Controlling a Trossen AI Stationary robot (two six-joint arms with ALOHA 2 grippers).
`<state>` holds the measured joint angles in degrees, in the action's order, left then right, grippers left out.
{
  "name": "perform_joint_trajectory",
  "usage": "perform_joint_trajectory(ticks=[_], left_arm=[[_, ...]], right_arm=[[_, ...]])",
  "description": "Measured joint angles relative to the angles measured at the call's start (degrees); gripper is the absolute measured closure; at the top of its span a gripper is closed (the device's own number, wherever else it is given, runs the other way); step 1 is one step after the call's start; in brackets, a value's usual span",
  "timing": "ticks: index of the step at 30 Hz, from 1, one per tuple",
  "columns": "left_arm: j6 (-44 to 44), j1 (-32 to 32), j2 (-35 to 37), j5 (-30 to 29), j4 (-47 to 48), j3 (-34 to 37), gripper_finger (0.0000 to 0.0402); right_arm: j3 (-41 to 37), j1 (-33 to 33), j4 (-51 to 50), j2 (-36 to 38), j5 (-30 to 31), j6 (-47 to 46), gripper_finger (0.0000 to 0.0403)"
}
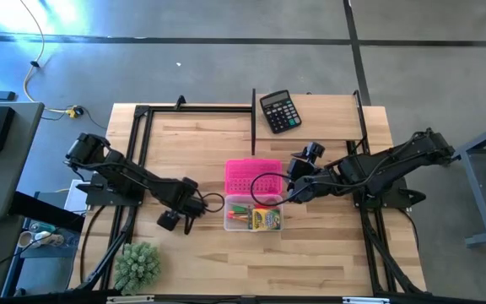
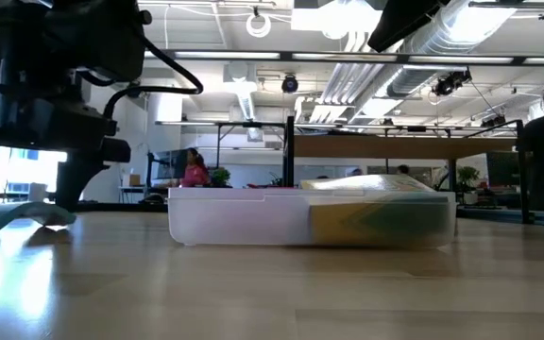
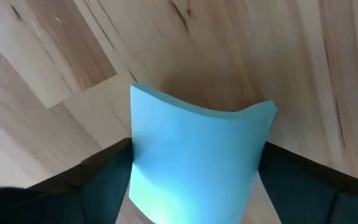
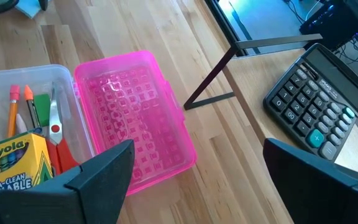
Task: Pack school essentials
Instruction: Put the light blue sticky notes into the pink supply box
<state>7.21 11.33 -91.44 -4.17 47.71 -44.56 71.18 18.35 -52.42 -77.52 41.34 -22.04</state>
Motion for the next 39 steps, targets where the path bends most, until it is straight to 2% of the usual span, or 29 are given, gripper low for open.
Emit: perform_joint_trajectory(ticks=[12,18,26,39], left_arm=[[-2.48,0.63,-0.13,-2.01,0.13,-6.53,0.0088],[-3.21,2.96,-0.08,-5.49,-0.85,-11.15,0.0088],[-4.03,4.55,-0.01,-9.34,-8.79,-15.51,0.0088],[-1.45,3.97,-1.49,-11.49,-26.30,-16.12,0.0088]], right_arm=[[0.00,0.02,-0.01,0.00,0.02,0.00,0.0056],[0.00,0.01,-0.02,0.00,0.01,0.00,0.0057],[0.00,0.01,-0.01,0.00,0.02,0.00,0.0057],[0.00,0.00,-0.02,0.00,0.02,0.00,0.0057]])
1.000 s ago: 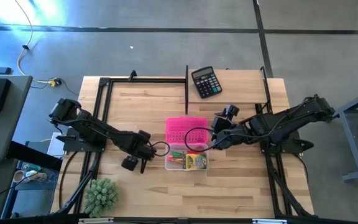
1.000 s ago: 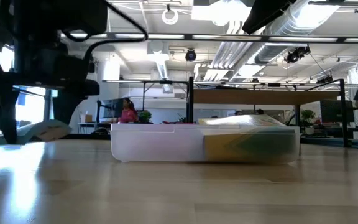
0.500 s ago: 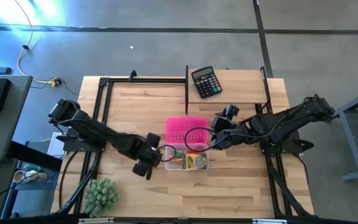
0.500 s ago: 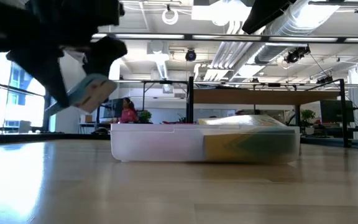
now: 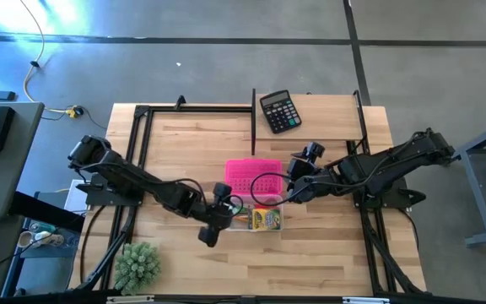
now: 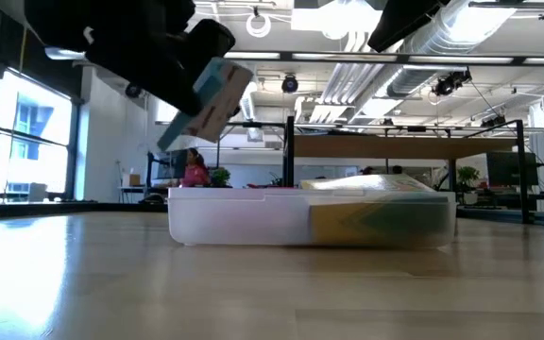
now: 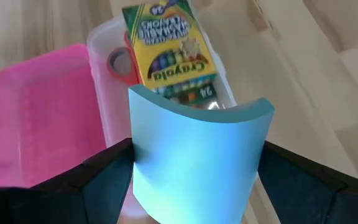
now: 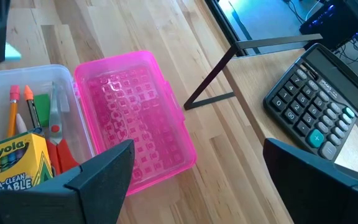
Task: Pack school essentials
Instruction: Put the light blue sticky notes into the pink supply box
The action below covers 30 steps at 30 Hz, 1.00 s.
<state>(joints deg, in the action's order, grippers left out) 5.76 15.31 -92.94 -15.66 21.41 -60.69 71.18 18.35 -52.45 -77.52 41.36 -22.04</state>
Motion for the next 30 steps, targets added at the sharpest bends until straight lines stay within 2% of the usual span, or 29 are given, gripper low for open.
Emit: perform_joint_trajectory(ticks=[9,15,23,30], left_arm=[[-1.05,-2.32,-7.42,0.20,0.41,-5.93,0.0088],[-8.54,-4.67,-11.43,1.59,6.22,-10.10,0.0087],[-14.09,-7.23,-13.39,7.51,7.12,-11.39,0.0087],[-14.61,-7.53,-13.39,7.69,7.43,-11.41,0.0065]], right_arm=[[0.00,0.02,0.23,0.02,-0.02,0.00,0.0057],[0.00,0.01,0.42,0.02,0.00,0.00,0.0057],[0.00,0.00,0.50,0.02,0.00,0.00,0.0056],[0.00,0.01,0.52,0.02,0.00,0.00,0.0057]])
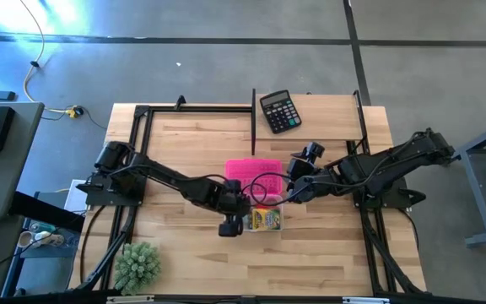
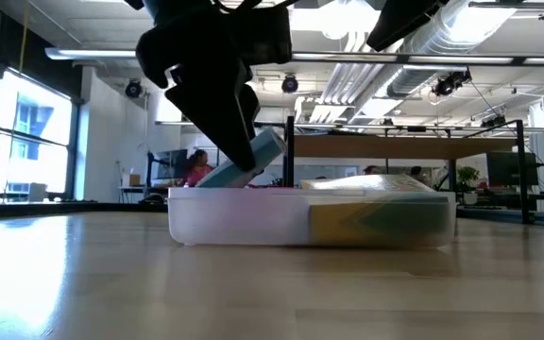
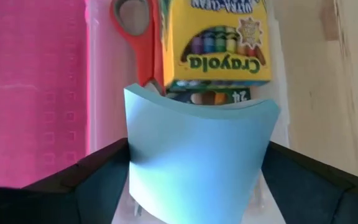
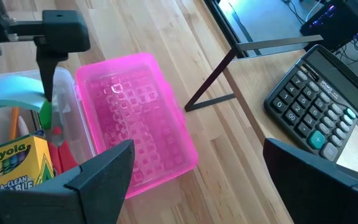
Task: Pack school essentials
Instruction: Put the light blue sticky notes into the pink supply box, then close the pink supply box
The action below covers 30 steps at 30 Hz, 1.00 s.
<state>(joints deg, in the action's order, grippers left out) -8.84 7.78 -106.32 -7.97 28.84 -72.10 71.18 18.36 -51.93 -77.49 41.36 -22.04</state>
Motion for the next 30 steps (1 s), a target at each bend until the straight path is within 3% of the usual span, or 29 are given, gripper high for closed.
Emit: perform_joint_trajectory(ticks=[14,23,30], left_arm=[[-0.75,-0.64,0.00,0.33,0.29,0.00,0.0005],[-1.22,-0.69,0.30,0.49,1.04,0.00,0.0002],[1.62,-0.68,4.59,-0.25,2.44,0.00,0.0002]], right_arm=[[0.00,0.00,0.03,0.00,0.00,0.00,0.0057],[0.00,-0.02,0.03,0.00,0.00,0.00,0.0056],[0.00,0.00,0.12,0.00,-0.01,0.00,0.0057]])
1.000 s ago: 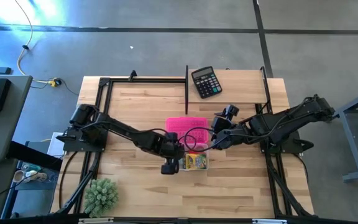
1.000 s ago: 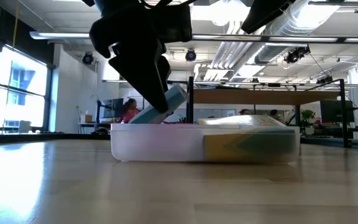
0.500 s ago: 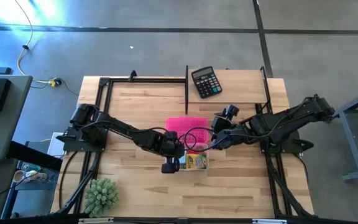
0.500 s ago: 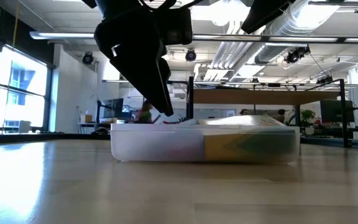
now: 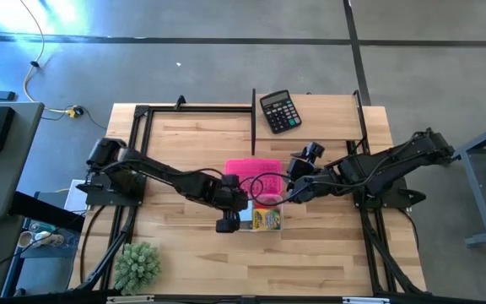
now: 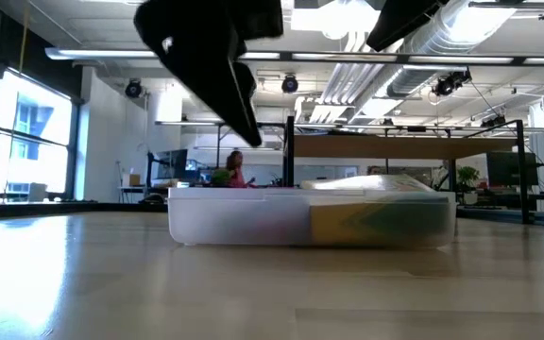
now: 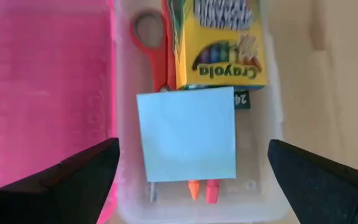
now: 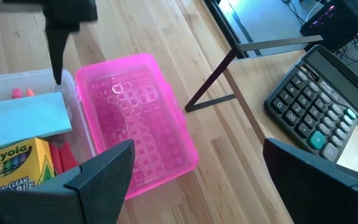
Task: Pack school essentials
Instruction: Close the pink supply box
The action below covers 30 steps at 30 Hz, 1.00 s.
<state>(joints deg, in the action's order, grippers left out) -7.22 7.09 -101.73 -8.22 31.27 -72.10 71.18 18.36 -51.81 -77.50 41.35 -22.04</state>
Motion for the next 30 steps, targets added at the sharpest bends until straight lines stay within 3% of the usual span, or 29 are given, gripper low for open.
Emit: perform_joint_trajectory(ticks=[4,10,19,23,30], left_arm=[[0.39,0.00,3.62,-0.61,-2.67,0.69,0.0002],[0.27,-0.03,11.29,3.26,-13.60,8.34,0.0002],[-2.43,0.79,22.68,3.06,-24.30,19.83,0.0002],[-3.13,1.03,26.43,3.16,-27.46,23.52,0.0002],[-3.14,-1.48,27.94,2.63,-24.49,24.60,0.0002]], right_arm=[[0.00,0.01,0.21,-0.02,0.00,0.00,0.0057],[0.00,-0.01,0.22,0.00,0.01,0.00,0.0057],[0.00,0.01,0.26,-0.02,0.01,0.00,0.0056],[0.02,0.00,0.69,-0.02,-0.01,0.01,0.0057],[0.02,0.01,1.18,-0.02,0.01,-0.71,0.0056]])
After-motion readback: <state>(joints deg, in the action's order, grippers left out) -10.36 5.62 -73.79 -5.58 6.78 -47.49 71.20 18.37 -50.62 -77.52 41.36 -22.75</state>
